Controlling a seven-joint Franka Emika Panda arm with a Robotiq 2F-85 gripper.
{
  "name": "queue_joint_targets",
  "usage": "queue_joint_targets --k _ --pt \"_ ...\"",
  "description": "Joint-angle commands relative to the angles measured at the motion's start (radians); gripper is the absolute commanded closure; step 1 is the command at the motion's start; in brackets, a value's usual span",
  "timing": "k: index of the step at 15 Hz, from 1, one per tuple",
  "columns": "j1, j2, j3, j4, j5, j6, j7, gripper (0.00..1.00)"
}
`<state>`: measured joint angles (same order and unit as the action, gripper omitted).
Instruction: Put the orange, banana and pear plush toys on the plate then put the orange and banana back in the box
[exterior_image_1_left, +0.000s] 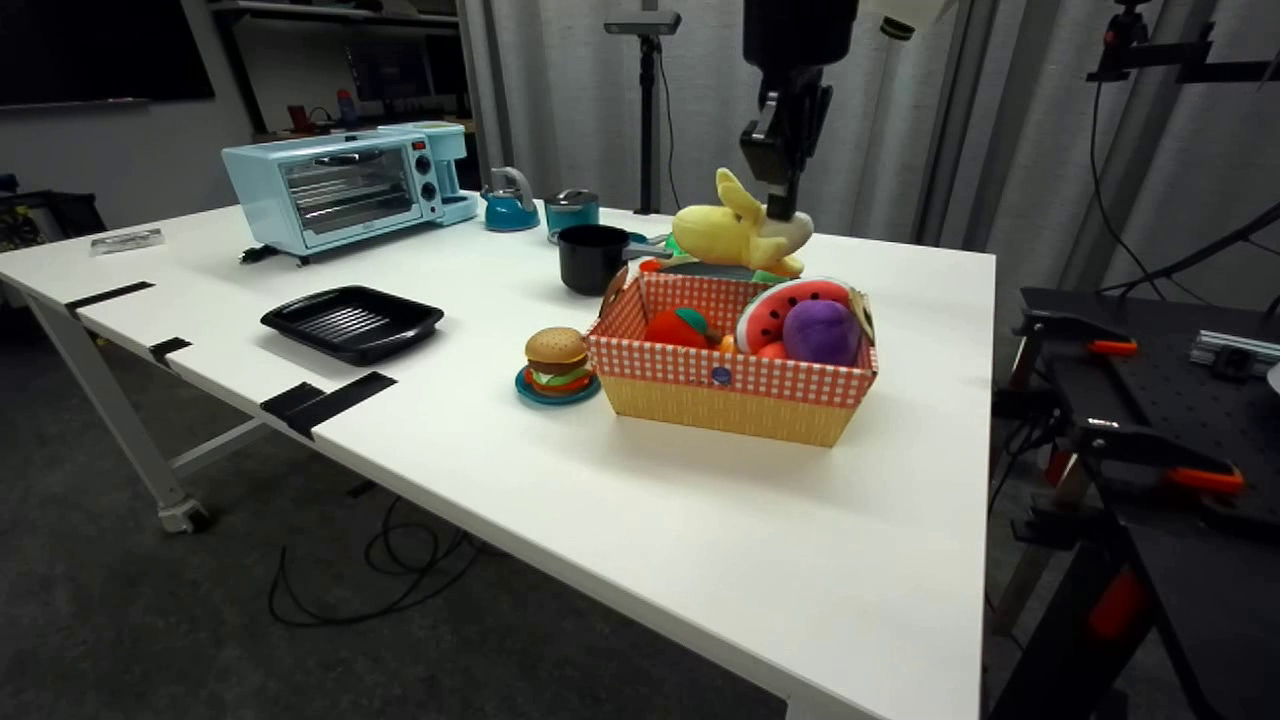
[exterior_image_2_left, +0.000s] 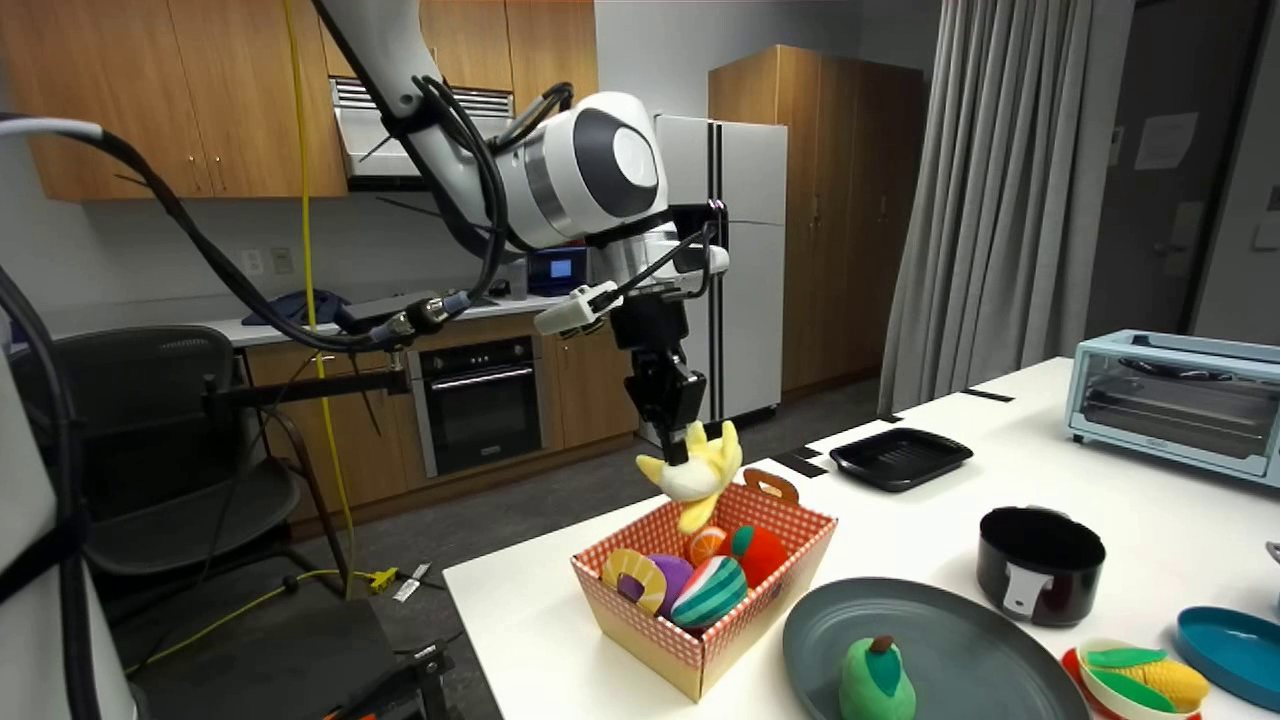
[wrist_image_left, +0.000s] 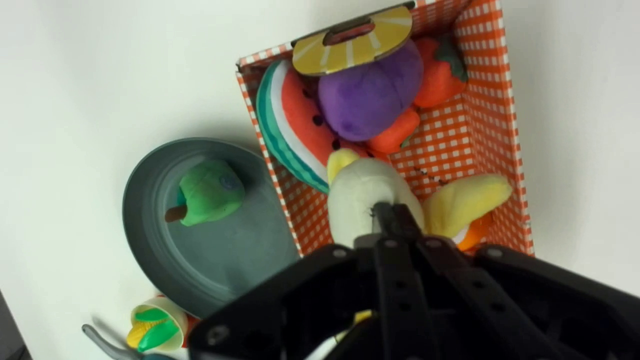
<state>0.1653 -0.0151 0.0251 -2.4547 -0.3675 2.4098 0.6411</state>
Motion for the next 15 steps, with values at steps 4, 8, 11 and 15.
queue_joint_targets --k 4,8,11,15 --pt "-0.046 -0.056 0.024 -0.040 0.055 -0.060 -0.169 0.43" --pt "-0.070 -0.054 0.017 -0.030 0.068 -0.079 -0.231 0.13" --pt "-0.081 -0.066 0.014 -0.023 0.146 -0.115 -0.331 0.00" --pt "-0.090 -0.085 -0.004 0.006 0.393 -0.228 -0.582 0.00"
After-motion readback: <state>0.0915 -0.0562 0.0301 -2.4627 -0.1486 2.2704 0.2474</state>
